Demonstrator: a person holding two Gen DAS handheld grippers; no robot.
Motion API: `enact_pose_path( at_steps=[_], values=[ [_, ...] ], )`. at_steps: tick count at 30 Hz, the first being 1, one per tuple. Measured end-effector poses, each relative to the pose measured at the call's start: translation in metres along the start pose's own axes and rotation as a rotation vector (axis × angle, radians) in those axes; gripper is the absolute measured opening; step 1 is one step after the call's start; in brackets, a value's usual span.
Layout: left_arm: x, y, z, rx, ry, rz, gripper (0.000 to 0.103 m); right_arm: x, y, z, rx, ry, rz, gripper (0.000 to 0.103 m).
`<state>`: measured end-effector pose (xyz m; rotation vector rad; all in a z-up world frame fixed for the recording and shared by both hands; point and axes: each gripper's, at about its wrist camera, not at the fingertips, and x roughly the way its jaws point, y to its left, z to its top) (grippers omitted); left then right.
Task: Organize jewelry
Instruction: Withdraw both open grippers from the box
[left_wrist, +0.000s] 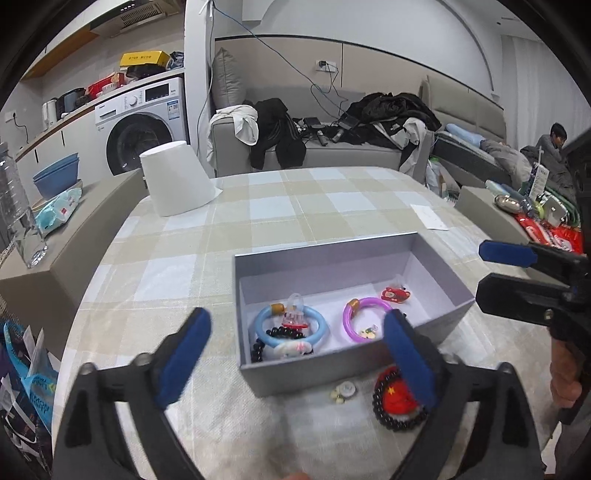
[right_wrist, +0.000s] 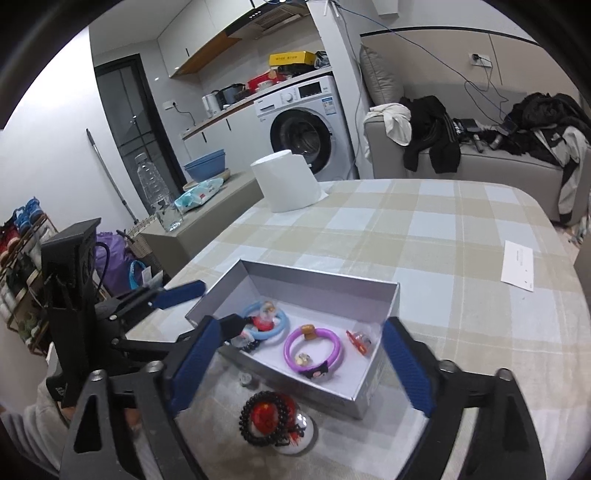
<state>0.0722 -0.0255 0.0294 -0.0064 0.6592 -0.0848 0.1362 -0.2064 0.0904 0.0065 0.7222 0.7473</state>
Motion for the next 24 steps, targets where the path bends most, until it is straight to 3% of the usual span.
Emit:
enact_pose_path(
  at_steps=[6, 16, 24],
  values=[
    [-0.016, 0.01, -0.021, -0.076, 0.021, -0.027, 0.102, -0.018, -0.006, -0.026, -0.002, 0.005, -0.051, 0.103],
    [-0.003, -0.001, -0.043, -0.039, 0.085, -0.008, 0.102, 0.006, -0.004, -0.053, -0.01, 0.134, -0.122, 0.103],
    [-0.002, 0.002, -0.049, -0.042, 0.1, -0.005, 0.102, 0.009, 0.002, -0.061, -0.059, 0.157, -0.14, 0.102]
  ],
)
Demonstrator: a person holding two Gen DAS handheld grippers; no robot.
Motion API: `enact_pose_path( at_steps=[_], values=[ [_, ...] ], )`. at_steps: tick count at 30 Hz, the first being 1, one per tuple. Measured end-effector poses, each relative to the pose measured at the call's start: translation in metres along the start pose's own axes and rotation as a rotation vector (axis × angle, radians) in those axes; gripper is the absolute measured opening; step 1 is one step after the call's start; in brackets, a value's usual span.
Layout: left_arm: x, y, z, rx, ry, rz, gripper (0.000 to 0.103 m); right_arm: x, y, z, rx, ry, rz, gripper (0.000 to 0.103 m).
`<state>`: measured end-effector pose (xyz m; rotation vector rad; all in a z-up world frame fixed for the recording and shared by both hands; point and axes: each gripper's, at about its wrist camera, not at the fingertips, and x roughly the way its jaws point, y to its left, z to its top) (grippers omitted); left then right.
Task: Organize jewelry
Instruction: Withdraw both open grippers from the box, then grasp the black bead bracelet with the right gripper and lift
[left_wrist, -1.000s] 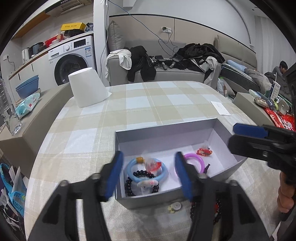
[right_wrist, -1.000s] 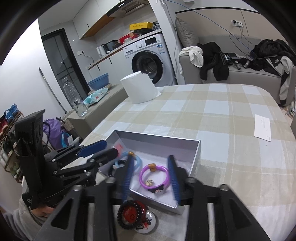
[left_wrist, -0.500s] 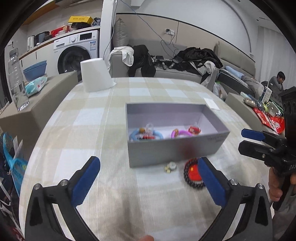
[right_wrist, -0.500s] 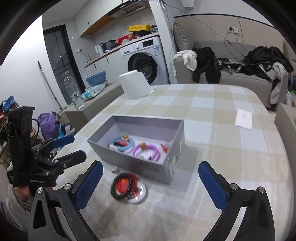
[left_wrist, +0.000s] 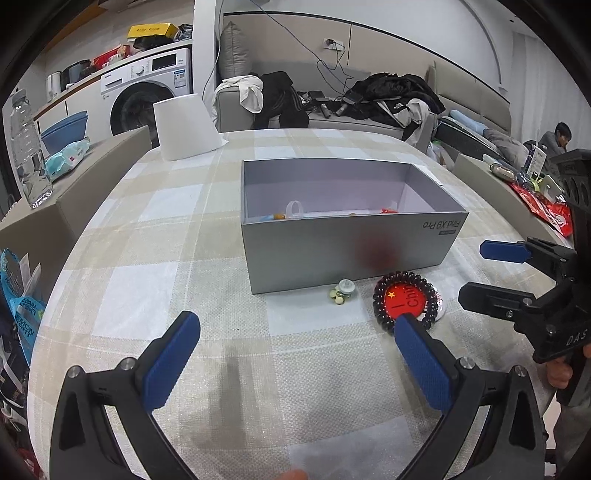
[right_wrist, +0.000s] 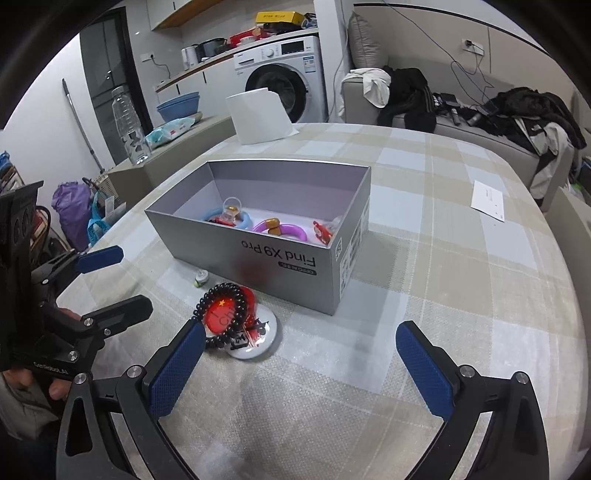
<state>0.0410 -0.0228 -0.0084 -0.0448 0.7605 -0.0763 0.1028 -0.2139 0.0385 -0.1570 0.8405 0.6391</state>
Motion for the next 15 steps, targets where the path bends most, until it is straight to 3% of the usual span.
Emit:
enact_pose_path(
  at_steps=[2, 4, 10, 13, 15],
  values=[
    [0.0, 0.002, 0.0, -0.007, 0.002, -0.002, 0.102, -0.001, 0.002, -0.001, -0.007, -0.003, 0.02, 0.098],
    [0.001, 0.003, -0.001, -0.013, 0.003, -0.007, 0.102, -0.002, 0.007, -0.001, -0.021, 0.0, 0.046, 0.079],
    [0.001, 0.003, -0.001, -0.017, 0.005, -0.01, 0.102, 0.002, 0.025, -0.001, -0.062, 0.005, 0.119, 0.043],
    [0.001, 0.003, -0.001, -0.018, 0.005, -0.012, 0.102, 0.005, 0.031, 0.0, -0.067, 0.009, 0.132, 0.03],
    [0.001, 0.003, -0.001, -0.021, 0.007, -0.013, 0.102, 0.009, 0.034, 0.0, -0.075, 0.018, 0.126, 0.029]
  ],
)
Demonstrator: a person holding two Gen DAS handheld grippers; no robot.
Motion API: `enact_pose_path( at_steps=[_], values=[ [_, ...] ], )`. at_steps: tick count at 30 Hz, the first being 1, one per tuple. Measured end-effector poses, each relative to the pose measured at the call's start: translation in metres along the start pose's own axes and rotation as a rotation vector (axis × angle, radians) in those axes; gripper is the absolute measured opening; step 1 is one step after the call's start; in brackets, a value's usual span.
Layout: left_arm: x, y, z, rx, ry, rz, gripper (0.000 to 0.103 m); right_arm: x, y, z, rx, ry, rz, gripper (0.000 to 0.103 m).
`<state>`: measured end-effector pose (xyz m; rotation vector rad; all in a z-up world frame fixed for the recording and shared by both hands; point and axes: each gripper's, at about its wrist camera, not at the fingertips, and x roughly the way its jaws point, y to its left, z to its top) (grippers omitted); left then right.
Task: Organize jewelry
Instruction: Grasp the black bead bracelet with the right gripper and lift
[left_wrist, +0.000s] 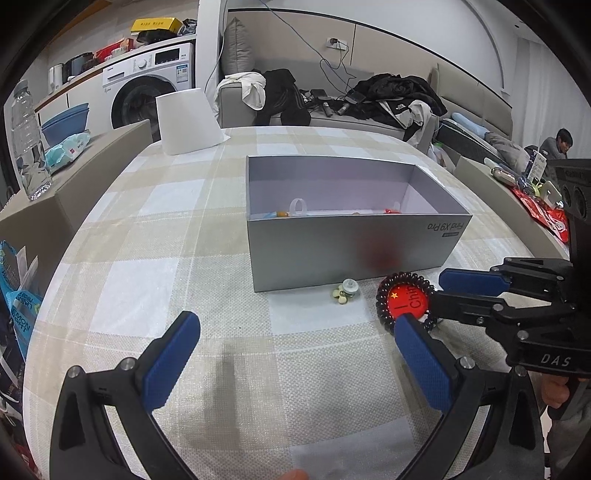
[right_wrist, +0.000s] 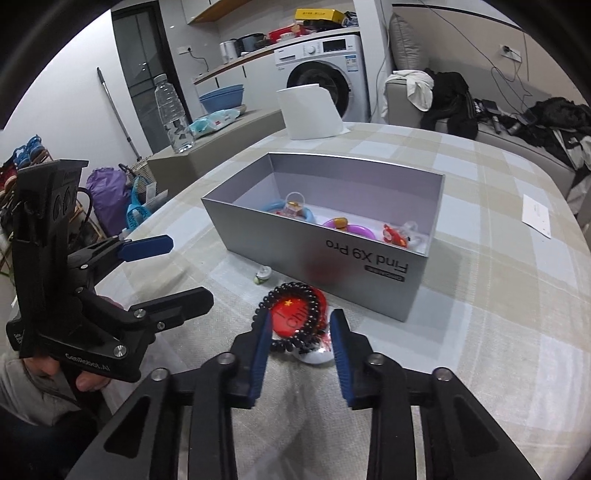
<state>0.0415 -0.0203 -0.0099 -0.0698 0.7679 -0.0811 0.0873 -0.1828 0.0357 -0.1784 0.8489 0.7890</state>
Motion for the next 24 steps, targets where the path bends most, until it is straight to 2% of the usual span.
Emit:
enact_pose_path(
  at_steps=[11, 13, 15, 24],
  values=[
    [0.0, 0.002, 0.0, -0.003, 0.004, -0.005, 0.102, 0.014, 0.002, 0.002, -0.015, 0.025, -0.062, 0.021],
    [0.0, 0.002, 0.0, -0.003, 0.005, -0.005, 0.102, 0.014, 0.004, 0.001, -0.021, 0.025, -0.074, 0.012],
    [0.0, 0.002, 0.0, -0.003, 0.005, -0.006, 0.102, 0.014, 0.005, 0.001, -0.025, 0.025, -0.074, 0.009],
    [0.001, 0.002, 0.0, -0.002, 0.01, -0.003, 0.102, -0.005, -0.002, 0.001, 0.006, -0.051, -0.051, 0.008]
  ],
)
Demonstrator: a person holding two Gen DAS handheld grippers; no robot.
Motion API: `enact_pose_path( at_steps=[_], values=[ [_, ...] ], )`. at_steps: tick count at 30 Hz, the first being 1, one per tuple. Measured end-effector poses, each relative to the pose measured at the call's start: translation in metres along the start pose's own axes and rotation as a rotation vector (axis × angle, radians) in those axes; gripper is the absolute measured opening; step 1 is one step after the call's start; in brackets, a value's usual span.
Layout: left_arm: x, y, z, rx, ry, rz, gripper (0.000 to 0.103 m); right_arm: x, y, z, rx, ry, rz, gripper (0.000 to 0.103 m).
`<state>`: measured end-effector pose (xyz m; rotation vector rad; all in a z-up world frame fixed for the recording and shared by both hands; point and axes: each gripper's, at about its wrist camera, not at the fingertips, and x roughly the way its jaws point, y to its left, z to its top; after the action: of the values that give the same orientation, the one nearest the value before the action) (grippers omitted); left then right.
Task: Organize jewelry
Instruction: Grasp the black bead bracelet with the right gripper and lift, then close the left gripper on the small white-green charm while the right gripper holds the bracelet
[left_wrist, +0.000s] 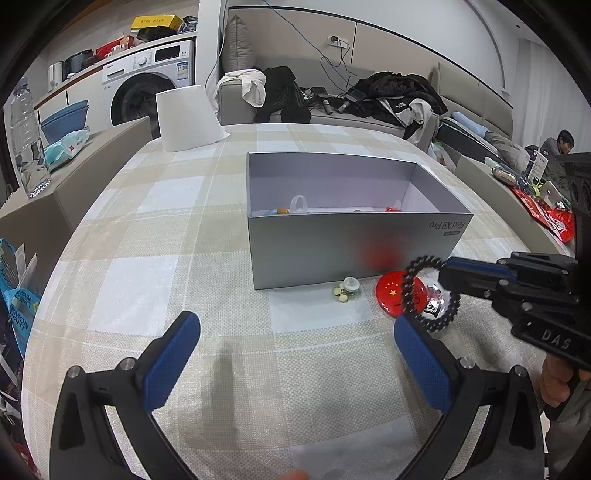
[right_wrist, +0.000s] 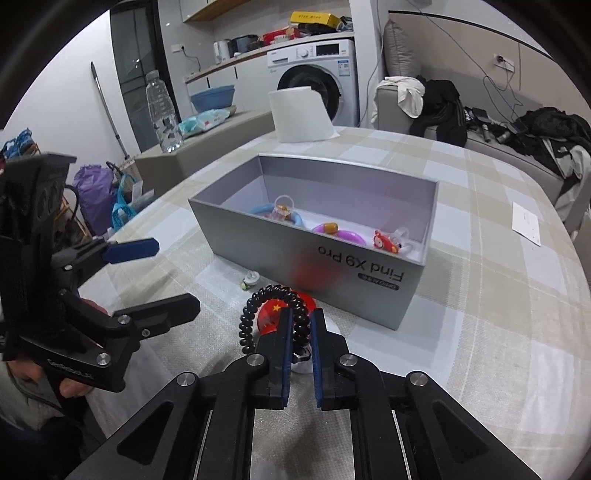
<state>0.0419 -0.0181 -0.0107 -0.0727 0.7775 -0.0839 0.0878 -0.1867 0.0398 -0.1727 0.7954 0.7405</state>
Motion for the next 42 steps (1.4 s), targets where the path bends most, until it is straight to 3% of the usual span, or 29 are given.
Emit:
enact_pose_path(
  at_steps=[7, 10, 13, 15, 17, 23, 28, 33, 42],
  values=[
    [0.004, -0.001, -0.001, 0.012, 0.028, 0.031, 0.102, -0.012, -0.012, 0.002, 0.064, -0.057, 0.027, 0.009],
    [0.005, -0.002, 0.001, 0.02, 0.038, 0.01, 0.102, -0.015, -0.014, 0.003, 0.074, -0.075, 0.026, 0.009],
    [0.01, -0.005, 0.002, 0.04, 0.058, -0.015, 0.084, -0.019, -0.015, 0.002, 0.073, -0.099, 0.032, 0.009],
    [0.015, -0.009, 0.003, 0.061, 0.081, -0.021, 0.056, -0.019, -0.015, 0.002, 0.067, -0.099, 0.028, 0.009],
    [0.019, -0.013, 0.004, 0.082, 0.099, -0.025, 0.044, -0.019, -0.015, 0.002, 0.067, -0.098, 0.027, 0.009],
    [0.03, -0.028, 0.012, 0.135, 0.116, -0.014, 0.041, -0.028, -0.025, 0.004, 0.085, -0.118, 0.024, 0.009],
    [0.036, -0.031, 0.019, 0.134, 0.126, -0.014, 0.033, -0.035, -0.03, 0.005, 0.096, -0.137, 0.024, 0.009],
    [0.036, -0.03, 0.019, 0.13, 0.123, -0.026, 0.011, -0.038, -0.03, 0.005, 0.098, -0.142, 0.031, 0.009],
    [0.024, -0.019, 0.012, 0.095, 0.112, -0.03, 0.008, -0.037, -0.026, 0.004, 0.092, -0.138, 0.033, 0.009]
  ],
)
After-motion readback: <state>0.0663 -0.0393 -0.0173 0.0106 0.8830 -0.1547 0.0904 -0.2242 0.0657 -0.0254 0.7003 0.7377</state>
